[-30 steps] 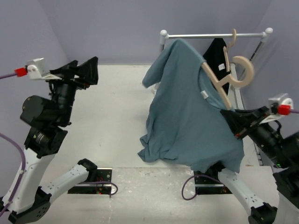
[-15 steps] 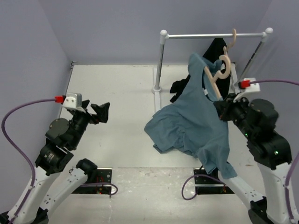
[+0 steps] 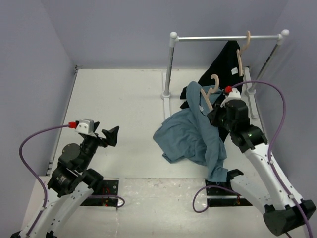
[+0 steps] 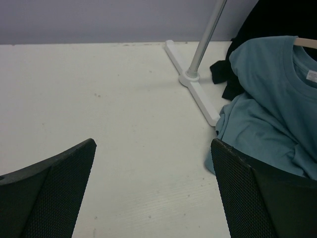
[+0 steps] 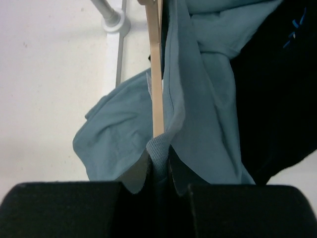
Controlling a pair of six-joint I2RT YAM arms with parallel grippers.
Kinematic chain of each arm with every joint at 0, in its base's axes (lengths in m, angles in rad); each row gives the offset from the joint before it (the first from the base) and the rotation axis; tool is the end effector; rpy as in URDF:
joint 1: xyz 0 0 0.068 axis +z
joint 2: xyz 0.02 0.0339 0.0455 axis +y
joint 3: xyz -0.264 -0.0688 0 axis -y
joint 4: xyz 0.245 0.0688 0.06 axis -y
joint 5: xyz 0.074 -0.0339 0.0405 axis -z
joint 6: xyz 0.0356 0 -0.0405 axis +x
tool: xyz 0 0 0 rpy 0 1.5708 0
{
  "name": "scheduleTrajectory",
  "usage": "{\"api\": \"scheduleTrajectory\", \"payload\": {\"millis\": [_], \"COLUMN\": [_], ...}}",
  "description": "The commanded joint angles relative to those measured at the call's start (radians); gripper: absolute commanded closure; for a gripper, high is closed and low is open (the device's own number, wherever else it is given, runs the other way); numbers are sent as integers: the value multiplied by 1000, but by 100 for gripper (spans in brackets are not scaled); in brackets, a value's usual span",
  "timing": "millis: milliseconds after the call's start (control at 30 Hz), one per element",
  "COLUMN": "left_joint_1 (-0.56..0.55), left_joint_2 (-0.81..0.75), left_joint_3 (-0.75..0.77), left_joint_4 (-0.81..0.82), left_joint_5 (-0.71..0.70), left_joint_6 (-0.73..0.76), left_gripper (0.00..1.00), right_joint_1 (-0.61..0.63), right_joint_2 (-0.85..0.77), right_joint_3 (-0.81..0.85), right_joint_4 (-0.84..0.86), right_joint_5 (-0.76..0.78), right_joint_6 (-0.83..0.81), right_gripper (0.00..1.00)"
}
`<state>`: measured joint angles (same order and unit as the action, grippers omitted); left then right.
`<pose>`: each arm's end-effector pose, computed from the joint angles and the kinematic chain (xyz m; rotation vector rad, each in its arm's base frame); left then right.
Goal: Place the t-shirt on the hanger
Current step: Place the hanger at the clothesline.
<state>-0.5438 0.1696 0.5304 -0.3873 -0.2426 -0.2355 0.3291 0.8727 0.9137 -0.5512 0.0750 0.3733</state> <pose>0.0698 -0.0322 0.2978 0.0580 1.6108 -0.4116 0.1790 0.0583 0.3323 0.0925 2.0963 0.3493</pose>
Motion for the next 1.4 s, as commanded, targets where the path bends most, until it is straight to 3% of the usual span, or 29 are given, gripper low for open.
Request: {"api": "scheduleTrajectory", "payload": {"millis": [0,100,233,400,767,1033,1367], "left_joint_1": [-1,-1,-1,-1,-1,-2,-4], "left_joint_2": [1,13,6,-7,-7,-16,-27], "left_joint_3": [-1,2,0,-3,-12,-20,-26], "left_joint_4": [42,38,34,38,49,54,59], "left_joint_5": [-20,-9,-4,-7,23,49,70], "left_joint_6": [-6,-8,-11,-12,-8,-4,-1], "left_gripper": [0,0,0,0,0,0,0], "right_joint_1": [8,8,7,4,-7,-39,-51], "right_joint_2": [85,211,292,312,516,627,559], "right_joint_3": [124,202,190,188,456,540,381], "right_joint_4": [258,284,433,571,461,392,341], "right_joint_5": [82,147,269,221,150,128,204], "right_joint_6": [27,-23,-117,-169,-170,-131,-82], "right_gripper": [100,100,100,100,100,100,98]}}
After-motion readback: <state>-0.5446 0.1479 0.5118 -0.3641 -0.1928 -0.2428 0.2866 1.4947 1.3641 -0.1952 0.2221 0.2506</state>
